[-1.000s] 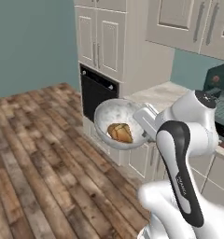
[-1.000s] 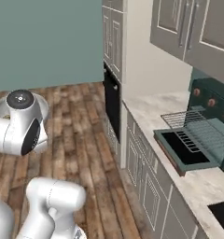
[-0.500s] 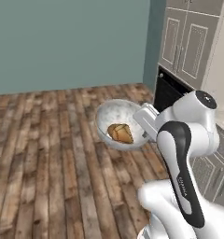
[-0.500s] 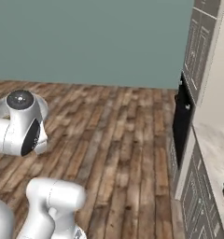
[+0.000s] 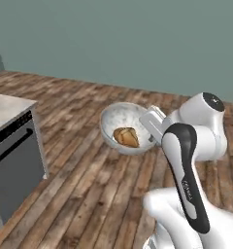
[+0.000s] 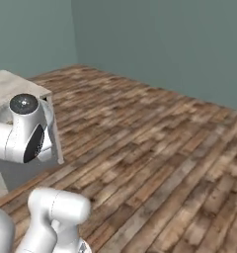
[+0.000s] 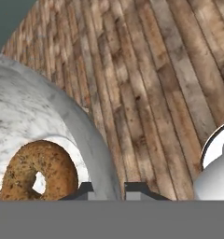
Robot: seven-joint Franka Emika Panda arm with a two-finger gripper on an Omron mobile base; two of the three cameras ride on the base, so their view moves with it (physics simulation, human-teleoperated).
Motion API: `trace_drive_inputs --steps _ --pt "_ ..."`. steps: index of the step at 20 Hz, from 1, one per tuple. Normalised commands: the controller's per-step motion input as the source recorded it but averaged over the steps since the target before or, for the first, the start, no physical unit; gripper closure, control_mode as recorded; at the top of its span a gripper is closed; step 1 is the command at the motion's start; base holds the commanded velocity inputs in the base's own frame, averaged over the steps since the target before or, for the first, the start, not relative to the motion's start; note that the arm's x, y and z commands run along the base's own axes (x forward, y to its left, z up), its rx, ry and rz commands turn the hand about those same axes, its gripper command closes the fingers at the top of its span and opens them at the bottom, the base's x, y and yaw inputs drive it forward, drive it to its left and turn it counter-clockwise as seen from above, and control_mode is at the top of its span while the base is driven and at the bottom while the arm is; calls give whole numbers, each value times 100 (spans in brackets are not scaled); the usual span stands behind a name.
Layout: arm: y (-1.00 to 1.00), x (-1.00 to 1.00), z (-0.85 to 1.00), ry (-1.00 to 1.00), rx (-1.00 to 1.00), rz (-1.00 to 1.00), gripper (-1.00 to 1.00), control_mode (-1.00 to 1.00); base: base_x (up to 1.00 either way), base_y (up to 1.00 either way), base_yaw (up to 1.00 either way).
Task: Pick up the heated bread from the toaster oven and place it in the bowl. Then move the bread bowl to the dining counter.
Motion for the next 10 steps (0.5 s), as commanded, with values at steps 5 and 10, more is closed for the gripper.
trace_drive_inputs --steps 5,10 --pt "0 0 0 0 0 0 100 100 43 0 88" --pt "0 0 0 0 0 0 100 100 92 0 62"
